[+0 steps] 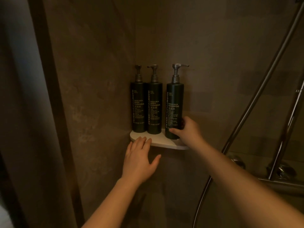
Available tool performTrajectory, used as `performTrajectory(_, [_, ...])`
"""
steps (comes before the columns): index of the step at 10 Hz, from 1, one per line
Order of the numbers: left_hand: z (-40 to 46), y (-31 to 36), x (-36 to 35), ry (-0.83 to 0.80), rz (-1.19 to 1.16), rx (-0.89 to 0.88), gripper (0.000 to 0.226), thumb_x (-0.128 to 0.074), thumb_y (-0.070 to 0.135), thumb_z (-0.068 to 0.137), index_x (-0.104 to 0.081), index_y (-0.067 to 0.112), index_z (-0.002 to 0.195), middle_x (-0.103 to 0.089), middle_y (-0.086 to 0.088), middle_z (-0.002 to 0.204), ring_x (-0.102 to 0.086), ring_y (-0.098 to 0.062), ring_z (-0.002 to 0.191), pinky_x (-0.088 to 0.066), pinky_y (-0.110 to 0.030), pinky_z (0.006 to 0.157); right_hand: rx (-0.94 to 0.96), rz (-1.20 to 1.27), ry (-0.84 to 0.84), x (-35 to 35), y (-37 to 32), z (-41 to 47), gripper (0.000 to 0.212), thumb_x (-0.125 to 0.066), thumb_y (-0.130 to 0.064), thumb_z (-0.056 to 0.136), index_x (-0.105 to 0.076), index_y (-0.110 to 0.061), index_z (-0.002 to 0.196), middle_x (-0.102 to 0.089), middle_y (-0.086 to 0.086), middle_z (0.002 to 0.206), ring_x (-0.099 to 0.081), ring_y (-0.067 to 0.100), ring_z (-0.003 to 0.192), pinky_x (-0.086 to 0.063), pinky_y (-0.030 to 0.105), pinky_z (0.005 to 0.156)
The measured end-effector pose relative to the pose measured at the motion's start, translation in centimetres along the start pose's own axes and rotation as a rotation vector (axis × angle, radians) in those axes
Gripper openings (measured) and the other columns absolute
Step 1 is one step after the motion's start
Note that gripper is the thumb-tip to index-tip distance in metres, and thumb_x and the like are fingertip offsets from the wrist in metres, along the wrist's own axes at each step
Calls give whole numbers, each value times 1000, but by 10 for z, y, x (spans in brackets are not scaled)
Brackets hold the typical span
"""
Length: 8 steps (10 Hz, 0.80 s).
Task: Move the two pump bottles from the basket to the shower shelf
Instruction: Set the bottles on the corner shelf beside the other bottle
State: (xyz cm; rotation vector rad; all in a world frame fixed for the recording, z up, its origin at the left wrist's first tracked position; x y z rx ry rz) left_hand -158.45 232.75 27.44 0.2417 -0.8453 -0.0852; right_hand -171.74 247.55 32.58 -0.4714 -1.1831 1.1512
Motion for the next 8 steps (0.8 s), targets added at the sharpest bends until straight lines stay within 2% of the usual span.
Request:
performTrajectory(4, [0, -3, -5, 13, 15, 35, 71, -40, 61, 84, -27, 28, 145, -29, 2, 152, -17, -13, 138, -1, -33, 109, -31, -62, 143, -11, -7, 10, 53, -78, -26, 72, -48, -15, 114, -58, 7, 120, -57, 25, 111, -46, 33, 77])
performTrajectory(5, [-1, -2, -5, 6, 14, 41, 72, -41, 60, 84, -25, 27, 146, -27, 2, 152, -14, -14, 139, -3, -33, 110, -35, -88, 169, -11, -11, 10, 57, -79, -27, 71, -47, -15, 117, -58, 7, 121, -56, 25, 112, -48, 35, 79])
performTrajectory(7, [0, -2, -8, -43, 0, 54, 73, -43, 60, 84, -24, 27, 147, -24, 1, 154, -13, -16, 140, -10, -38, 114, -89, -96, 120, -14, -7, 9, 64, -79, -33, 71, -46, -11, 121, -58, 10, 122, -56, 27, 113, -48, 37, 82])
performTrajectory(8, [-1, -2, -6, -54, 11, 54, 74, -42, 60, 84, -22, 26, 147, -23, 1, 155, -13, -15, 141, -8, -37, 112, -65, -131, 113, -13, -9, -6, 59, -72, -43, 76, -48, -12, 119, -59, 8, 118, -57, 25, 107, -49, 35, 78])
Point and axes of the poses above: each hand's wrist, its own z-axis towards the middle knuckle, its own x-axis out of the back of the hand, y = z × x, the point moved 10 cm from there along z, towards the middle knuckle
